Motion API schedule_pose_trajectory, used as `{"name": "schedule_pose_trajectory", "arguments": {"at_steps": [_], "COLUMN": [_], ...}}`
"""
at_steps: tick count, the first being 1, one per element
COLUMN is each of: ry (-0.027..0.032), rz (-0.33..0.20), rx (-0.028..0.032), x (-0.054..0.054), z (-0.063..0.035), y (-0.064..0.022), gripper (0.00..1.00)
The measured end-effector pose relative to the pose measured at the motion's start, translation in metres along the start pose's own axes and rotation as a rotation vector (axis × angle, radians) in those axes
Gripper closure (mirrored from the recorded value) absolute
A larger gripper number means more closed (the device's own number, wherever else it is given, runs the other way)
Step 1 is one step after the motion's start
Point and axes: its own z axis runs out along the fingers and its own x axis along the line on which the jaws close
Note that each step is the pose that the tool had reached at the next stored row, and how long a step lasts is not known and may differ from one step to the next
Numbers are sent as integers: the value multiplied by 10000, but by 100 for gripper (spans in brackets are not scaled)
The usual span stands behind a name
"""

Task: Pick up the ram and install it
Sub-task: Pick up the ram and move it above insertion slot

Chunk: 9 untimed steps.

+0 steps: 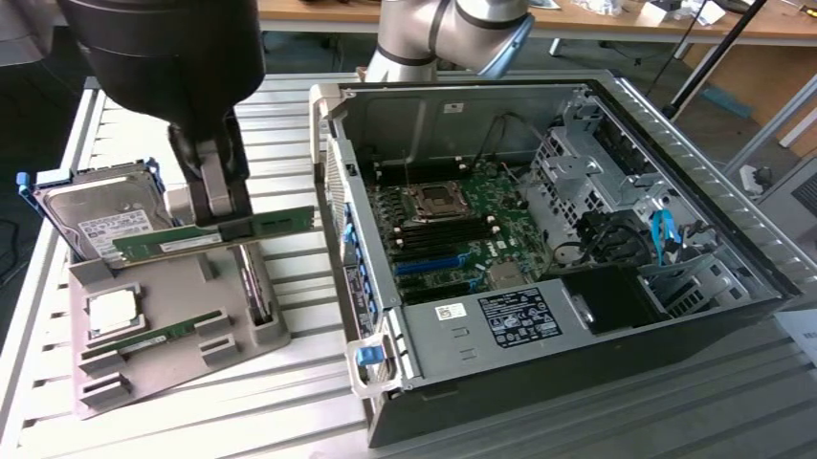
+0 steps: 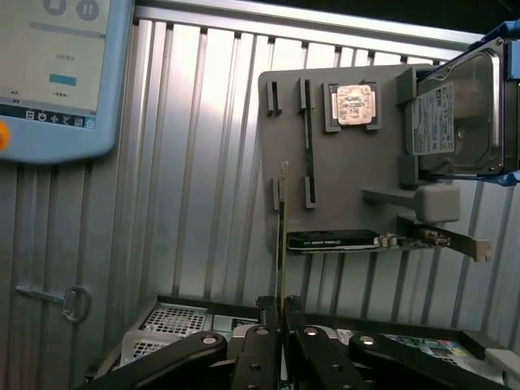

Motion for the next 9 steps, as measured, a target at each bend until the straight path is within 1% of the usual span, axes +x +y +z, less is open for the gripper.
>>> {"name": "schedule_pose_trajectory", "arguments": {"at_steps": [9], "ry": [-1], "rz": [-13], "rx": [0], "x": [26], "z": [10], "y": [-202], "gripper": [85]}}
